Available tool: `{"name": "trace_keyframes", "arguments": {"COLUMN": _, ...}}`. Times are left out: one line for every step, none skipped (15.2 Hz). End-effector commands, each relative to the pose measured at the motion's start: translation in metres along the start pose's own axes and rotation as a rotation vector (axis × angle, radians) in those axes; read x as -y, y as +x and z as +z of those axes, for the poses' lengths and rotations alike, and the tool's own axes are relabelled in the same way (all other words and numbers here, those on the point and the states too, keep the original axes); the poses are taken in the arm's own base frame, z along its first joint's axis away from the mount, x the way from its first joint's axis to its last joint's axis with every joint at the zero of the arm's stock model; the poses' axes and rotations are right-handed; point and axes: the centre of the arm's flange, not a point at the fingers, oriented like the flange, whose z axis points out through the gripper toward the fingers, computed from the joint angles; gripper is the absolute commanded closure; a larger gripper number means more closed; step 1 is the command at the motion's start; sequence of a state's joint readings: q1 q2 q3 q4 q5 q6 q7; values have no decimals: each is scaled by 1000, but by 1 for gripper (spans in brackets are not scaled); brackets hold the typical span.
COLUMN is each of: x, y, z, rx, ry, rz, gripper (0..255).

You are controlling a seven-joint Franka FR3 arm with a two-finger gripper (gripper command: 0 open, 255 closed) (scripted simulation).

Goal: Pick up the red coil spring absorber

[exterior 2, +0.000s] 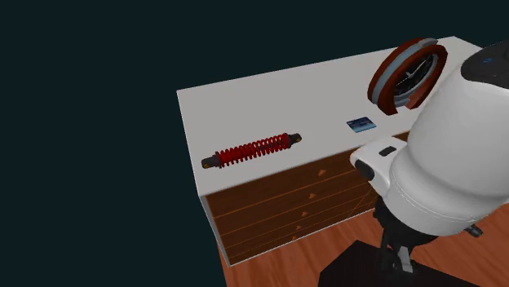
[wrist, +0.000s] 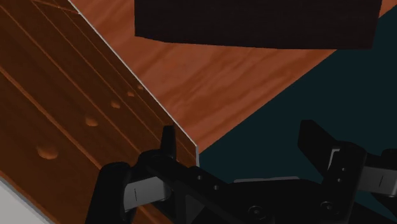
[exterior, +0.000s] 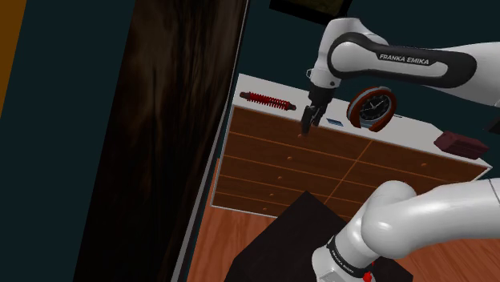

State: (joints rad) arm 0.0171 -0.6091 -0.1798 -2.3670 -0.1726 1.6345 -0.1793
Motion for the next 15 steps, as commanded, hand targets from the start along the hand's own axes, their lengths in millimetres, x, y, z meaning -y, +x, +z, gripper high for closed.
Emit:
{"name": "trace_keyframes", "arguments": {"x": -22, "y": 16, "z": -1, "rx": -16, "ry": 6, "rz": -43, "gripper": 0}}
{"name": "trace_keyframes", "arguments": {"x": -33, "y": 24, "z": 0, "rx": -24, "ry": 9, "rz": -64, "gripper": 0}}
{"name": "trace_keyframes", "arguments": {"x": -43, "y": 32, "z": 0, "rx": -32, "ry": 13, "rz": -84, "gripper": 0}}
{"name": "trace_keyframes", "arguments": {"x": -52, "y": 41, "z": 1, "rx": -40, "ry": 17, "rz": -104, "gripper": 0}}
{"name": "trace_keyframes", "arguments": {"x": -62, "y": 49, "z": 1, "rx": -47, "ry": 21, "rz": -124, "gripper": 0}}
{"name": "trace_keyframes", "arguments": {"x": -72, "y": 58, "z": 2, "rx": -55, "ry": 24, "rz": -145, "gripper": 0}}
{"name": "trace_keyframes", "arguments": {"x": -81, "y": 67, "z": 2, "rx": -63, "ry": 28, "rz": -165, "gripper": 0}}
{"name": "trace_keyframes", "arguments": {"x": -90, "y": 76, "z": 3, "rx": -70, "ry": 32, "rz": -185, "gripper": 0}}
{"name": "trace_keyframes", "arguments": {"x": -99, "y": 85, "z": 3, "rx": -78, "ry": 36, "rz": -205, "gripper": 0}}
{"name": "trace_keyframes", "arguments": {"x": -108, "y": 95, "z": 3, "rx": -86, "ry": 39, "rz": -225, "gripper": 0}}
{"name": "trace_keyframes", "arguments": {"x": -116, "y": 105, "z": 4, "rx": -94, "ry": 43, "rz": -246, "gripper": 0}}
{"name": "trace_keyframes", "arguments": {"x": -125, "y": 114, "z": 4, "rx": -101, "ry": 47, "rz": -266, "gripper": 0}}
{"name": "trace_keyframes", "arguments": {"x": -133, "y": 124, "z": 4, "rx": -109, "ry": 50, "rz": -286, "gripper": 0}}
{"name": "trace_keyframes", "arguments": {"x": -141, "y": 135, "z": 4, "rx": -117, "ry": 54, "rz": -306, "gripper": 0}}
{"name": "trace_keyframes", "arguments": {"x": -148, "y": 145, "z": 5, "rx": -125, "ry": 58, "rz": -327, "gripper": 0}}
